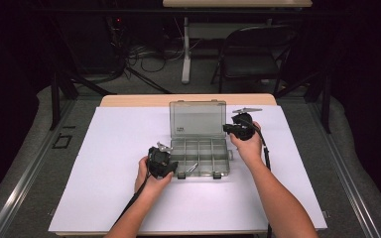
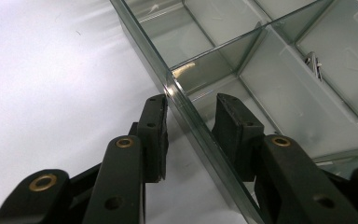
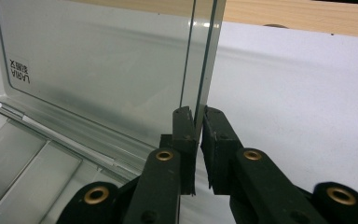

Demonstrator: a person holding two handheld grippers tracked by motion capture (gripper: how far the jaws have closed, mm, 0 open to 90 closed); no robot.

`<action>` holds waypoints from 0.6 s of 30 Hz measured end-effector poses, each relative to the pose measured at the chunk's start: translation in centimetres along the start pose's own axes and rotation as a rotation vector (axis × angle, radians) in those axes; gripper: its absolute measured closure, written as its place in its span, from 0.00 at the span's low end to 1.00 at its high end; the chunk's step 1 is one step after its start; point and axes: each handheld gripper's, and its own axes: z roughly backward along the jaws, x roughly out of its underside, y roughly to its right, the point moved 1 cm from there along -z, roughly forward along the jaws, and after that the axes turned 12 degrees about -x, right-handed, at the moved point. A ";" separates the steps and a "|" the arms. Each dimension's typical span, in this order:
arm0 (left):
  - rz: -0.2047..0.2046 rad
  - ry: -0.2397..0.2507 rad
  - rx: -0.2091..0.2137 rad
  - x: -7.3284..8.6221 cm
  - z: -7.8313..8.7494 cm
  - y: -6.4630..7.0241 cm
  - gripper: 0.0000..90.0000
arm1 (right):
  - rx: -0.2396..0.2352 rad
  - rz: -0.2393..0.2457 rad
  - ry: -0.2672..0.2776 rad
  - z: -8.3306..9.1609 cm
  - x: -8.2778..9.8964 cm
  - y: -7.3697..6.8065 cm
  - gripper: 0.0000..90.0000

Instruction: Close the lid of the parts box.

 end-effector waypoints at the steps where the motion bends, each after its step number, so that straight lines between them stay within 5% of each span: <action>1: -0.002 0.002 -0.003 0.0 0.0 0.0 0.71 | 0.000 0.003 -0.001 0.0 0.0 0.0 0.93; 7: -0.013 -0.002 -0.014 -0.2 0.0 -0.2 0.66 | 0.006 0.010 -0.003 -0.1 0.1 0.0 0.93; 12: 0.007 0.008 0.030 -0.5 0.4 -0.7 0.59 | 0.005 0.010 -0.001 -0.1 0.1 0.0 0.93; 18: -0.034 0.041 0.069 -1.6 1.4 -1.4 0.51 | 0.002 0.013 0.003 -0.1 0.1 0.0 0.93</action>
